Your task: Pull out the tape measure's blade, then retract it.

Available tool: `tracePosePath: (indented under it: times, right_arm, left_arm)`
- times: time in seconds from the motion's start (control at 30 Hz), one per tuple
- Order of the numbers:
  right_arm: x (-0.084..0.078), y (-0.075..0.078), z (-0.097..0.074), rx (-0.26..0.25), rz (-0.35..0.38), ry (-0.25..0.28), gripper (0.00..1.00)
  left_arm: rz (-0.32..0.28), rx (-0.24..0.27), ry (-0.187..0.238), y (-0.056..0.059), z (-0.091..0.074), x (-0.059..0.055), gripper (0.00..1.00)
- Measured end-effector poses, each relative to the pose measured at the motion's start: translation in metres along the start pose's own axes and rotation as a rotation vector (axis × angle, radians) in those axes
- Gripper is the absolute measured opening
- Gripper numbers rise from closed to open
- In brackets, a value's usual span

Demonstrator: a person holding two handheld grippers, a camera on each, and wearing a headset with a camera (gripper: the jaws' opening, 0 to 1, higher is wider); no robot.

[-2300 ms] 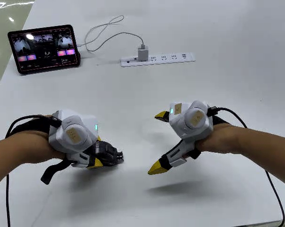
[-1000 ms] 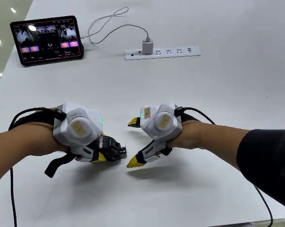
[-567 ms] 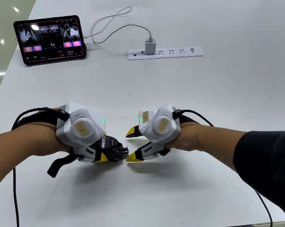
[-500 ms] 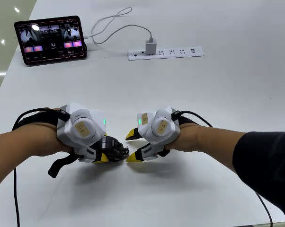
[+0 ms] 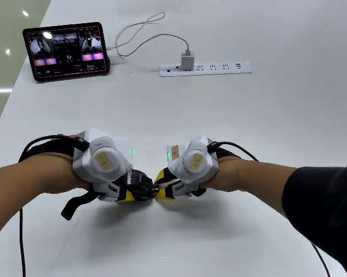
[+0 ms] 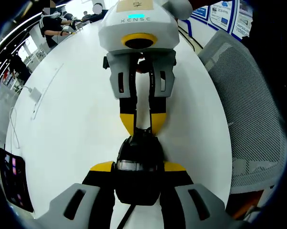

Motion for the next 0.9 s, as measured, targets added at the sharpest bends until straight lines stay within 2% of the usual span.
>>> tracePosePath:
  times: [0.17,0.37,0.9]
  right_arm:
    - [0.0005,-0.0001,-0.0003,-0.003,0.036,0.01,0.11]
    - [-0.0009,0.0005,-0.0013,0.004,0.047,0.011,0.08]
    - [-0.0067,-0.0019,-0.007,-0.002,0.077,0.009,0.08]
  left_arm:
    - [-0.003,0.002,-0.001,0.0,0.0001,-0.0001,0.31]
    - [-0.005,0.003,-0.002,-0.0003,-0.0001,-0.0005,0.3]
    - [-0.013,0.002,-0.004,-0.0008,-0.0004,-0.0003,0.3]
Point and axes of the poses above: the centre of the closed fingertips' face, and the gripper's own axes: z roughly forward along the fingers, y roughly to its right, x roughly out of its top, the point moved 4 cm from there along -z, roughly backward along the fingers, and after that the axes turned 11 degrees about x, right-handed, at the moved point
